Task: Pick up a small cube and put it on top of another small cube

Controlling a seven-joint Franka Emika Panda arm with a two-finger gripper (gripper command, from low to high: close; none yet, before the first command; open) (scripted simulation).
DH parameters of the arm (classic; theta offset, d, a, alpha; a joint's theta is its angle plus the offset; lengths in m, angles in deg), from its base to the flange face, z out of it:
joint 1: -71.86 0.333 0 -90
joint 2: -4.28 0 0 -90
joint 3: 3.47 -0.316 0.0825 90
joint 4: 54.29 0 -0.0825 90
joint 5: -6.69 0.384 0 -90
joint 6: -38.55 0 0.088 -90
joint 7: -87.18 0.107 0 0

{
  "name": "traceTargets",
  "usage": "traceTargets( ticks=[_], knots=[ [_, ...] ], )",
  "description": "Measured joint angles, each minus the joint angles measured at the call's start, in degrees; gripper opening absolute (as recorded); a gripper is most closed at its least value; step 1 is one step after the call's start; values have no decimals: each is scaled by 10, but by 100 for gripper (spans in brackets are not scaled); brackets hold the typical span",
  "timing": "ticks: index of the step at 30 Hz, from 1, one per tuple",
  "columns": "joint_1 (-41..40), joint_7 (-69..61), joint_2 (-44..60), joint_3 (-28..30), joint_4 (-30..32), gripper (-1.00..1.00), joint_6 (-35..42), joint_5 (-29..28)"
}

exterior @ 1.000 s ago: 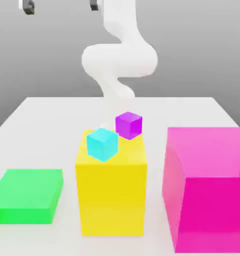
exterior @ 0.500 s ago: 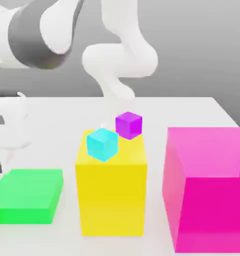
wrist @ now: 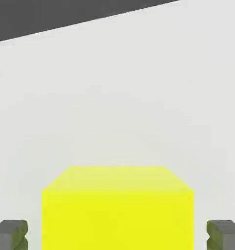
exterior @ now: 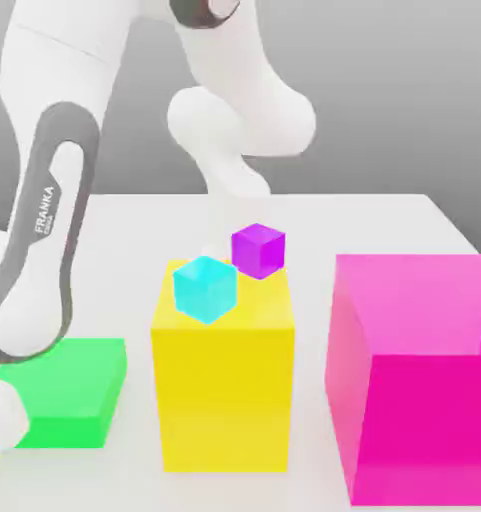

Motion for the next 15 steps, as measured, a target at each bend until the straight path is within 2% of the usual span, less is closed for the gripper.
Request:
traceTargets(
  ticks=[5, 9, 15],
  knots=[
    [7, 6, -15, 9, 4, -100, 12, -8],
    [25, 18, -77, 41, 14, -100, 69, -50],
    [55, 5, -190, 28, 41, -100, 175, -74]
  ],
)
